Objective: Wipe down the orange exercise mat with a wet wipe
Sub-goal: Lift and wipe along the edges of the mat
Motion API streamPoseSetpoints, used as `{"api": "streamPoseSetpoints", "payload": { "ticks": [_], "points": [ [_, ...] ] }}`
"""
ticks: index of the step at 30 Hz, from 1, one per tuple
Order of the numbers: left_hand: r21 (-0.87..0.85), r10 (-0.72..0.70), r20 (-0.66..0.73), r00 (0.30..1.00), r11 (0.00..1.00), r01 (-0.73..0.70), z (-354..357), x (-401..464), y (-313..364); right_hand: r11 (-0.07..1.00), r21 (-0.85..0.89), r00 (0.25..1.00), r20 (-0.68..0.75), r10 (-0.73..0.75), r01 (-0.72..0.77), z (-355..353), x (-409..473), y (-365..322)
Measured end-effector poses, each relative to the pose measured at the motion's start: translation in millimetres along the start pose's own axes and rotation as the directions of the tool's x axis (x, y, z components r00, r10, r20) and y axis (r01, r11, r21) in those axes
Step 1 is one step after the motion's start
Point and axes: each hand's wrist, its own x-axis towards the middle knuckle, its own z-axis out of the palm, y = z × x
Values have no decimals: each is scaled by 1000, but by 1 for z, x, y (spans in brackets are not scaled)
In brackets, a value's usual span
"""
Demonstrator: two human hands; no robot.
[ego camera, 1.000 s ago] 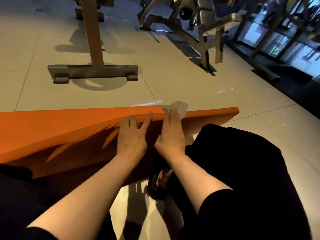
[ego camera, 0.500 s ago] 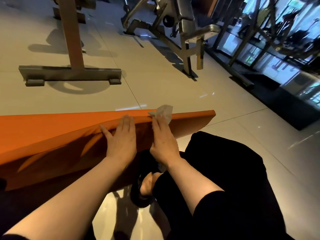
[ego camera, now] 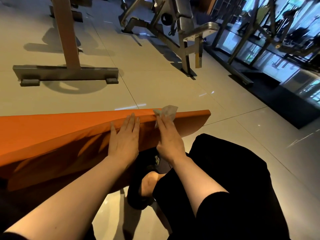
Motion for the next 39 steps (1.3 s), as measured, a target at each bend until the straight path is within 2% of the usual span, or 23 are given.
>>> {"api": "streamPoseSetpoints", "payload": {
  "ticks": [2,4,5,7,9,11,13,14,17,19,22,24,26,28,32,35,39],
  "points": [
    [7,19,26,999,1000,-19,1,0,6,990,28,984,-104,143,-141,-9,8,19],
    [46,29,53,998,998,-31,2,1,11,941,61,922,-189,339,-334,-21,17,39],
    [67,30,62,998,997,-34,2,2,12,923,57,902,-199,383,-380,-25,20,45],
    [77,23,79,997,997,-29,1,4,13,936,67,921,-168,353,-346,-25,18,43],
    [69,19,79,997,997,-24,1,9,17,970,111,968,-104,228,-216,-20,11,36],
    [60,7,79,997,998,-12,1,11,15,991,82,994,-11,106,-105,-13,6,28],
    [52,2,81,997,999,-6,0,11,13,997,42,998,6,70,-70,-18,9,32],
    [46,10,86,996,999,-14,0,12,14,994,45,994,-32,102,-101,-23,11,39],
    [41,21,98,995,999,-25,0,11,16,943,102,933,-145,328,-316,-30,17,59],
    [46,17,107,994,999,-22,1,10,17,929,102,913,-172,369,-356,-28,20,61],
    [63,3,117,993,998,-10,0,10,17,963,111,955,-142,260,-246,-20,19,41],
    [75,-6,118,993,997,-3,-1,11,17,988,99,990,-60,126,-120,-13,13,30],
    [81,-4,115,993,997,-5,-1,12,17,997,40,998,-9,59,-59,-13,11,32],
    [86,1,111,994,996,-11,-1,11,18,995,8,993,-58,98,-98,-21,15,45],
    [98,11,96,995,995,-20,1,9,20,938,-6,918,-206,338,-347,-37,27,73],
    [108,16,97,995,994,-27,3,9,20,913,-70,899,-218,380,-402,-39,30,80],
    [121,25,100,995,992,-37,5,7,20,875,-31,860,-204,467,-482,-32,30,78]
  ]
}}
